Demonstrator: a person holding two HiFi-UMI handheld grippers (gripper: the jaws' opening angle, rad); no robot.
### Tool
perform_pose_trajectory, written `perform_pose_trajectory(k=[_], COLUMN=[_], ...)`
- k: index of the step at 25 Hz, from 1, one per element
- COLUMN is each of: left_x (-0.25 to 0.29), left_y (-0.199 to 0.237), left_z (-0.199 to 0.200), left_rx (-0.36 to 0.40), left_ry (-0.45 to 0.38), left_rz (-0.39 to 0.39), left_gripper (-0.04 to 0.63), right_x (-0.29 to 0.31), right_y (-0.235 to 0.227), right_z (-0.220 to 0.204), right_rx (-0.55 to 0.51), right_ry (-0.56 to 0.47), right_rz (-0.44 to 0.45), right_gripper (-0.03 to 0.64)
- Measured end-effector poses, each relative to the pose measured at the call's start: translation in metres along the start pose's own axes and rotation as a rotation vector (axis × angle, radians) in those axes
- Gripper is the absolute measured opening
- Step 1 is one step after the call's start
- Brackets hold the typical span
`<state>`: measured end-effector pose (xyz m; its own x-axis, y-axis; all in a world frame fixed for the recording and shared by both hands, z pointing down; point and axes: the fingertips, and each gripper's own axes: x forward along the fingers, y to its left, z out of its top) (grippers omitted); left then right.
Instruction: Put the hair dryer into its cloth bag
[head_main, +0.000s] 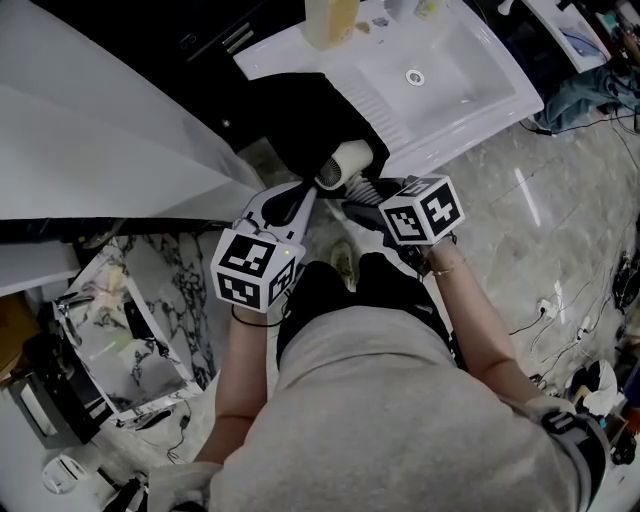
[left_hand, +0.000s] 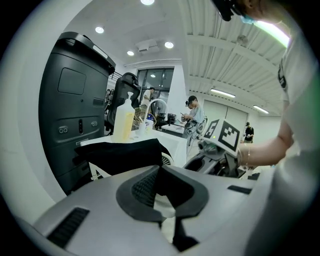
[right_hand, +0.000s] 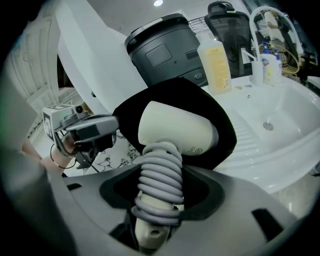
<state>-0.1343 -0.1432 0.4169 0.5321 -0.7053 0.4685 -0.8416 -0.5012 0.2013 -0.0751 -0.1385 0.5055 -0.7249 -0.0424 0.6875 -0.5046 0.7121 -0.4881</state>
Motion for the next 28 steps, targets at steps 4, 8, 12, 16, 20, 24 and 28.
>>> perform_pose_trajectory(k=[4, 8, 12, 16, 20, 24, 28], left_x=[0.003, 0.008, 0.015, 0.022, 0.025, 0.03, 0.033], left_y=[-0.008, -0.015, -0.016, -0.01, -0.003, -0.002, -0.003], left_z=[0.001, 0.004, -0.002, -0.006, -0.01, -0.012, -0.017], left_rx=[-0.003, 0.008, -0.024, -0.084, -0.135, -0.159, -0.204], left_ry=[-0.002, 0.001, 0.011, 0.02, 0.028, 0.034, 0.034], left_rz=[-0.04, -0.061, -0.051, -0.018, 0.007, 0.016, 0.026], left_gripper=[0.012, 0.012, 0.012, 0.012, 0.012, 0.012, 0.012], right_x=[0.002, 0.003, 0.007, 0.012, 0.019, 0.028, 0.041], right_y=[-0.007, -0.012, -0.024, -0.037, -0.048, -0.058, -0.067], right_z=[0.008, 0.015, 0.028, 0.044, 0.057, 0.069, 0.079], right_rx=[0.014, -0.004, -0.01, 0.005, -0.003, -0.015, -0.023], right_ry=[-0.002, 0.024, 0.046, 0.033, 0.046, 0.051, 0.053], right_rz=[-0.046, -0.064, -0.079, -0.081, -0.087, -0.095, -0.103], right_gripper=[0.229, 0.229, 0.229, 0.229, 0.23, 0.23, 0.23])
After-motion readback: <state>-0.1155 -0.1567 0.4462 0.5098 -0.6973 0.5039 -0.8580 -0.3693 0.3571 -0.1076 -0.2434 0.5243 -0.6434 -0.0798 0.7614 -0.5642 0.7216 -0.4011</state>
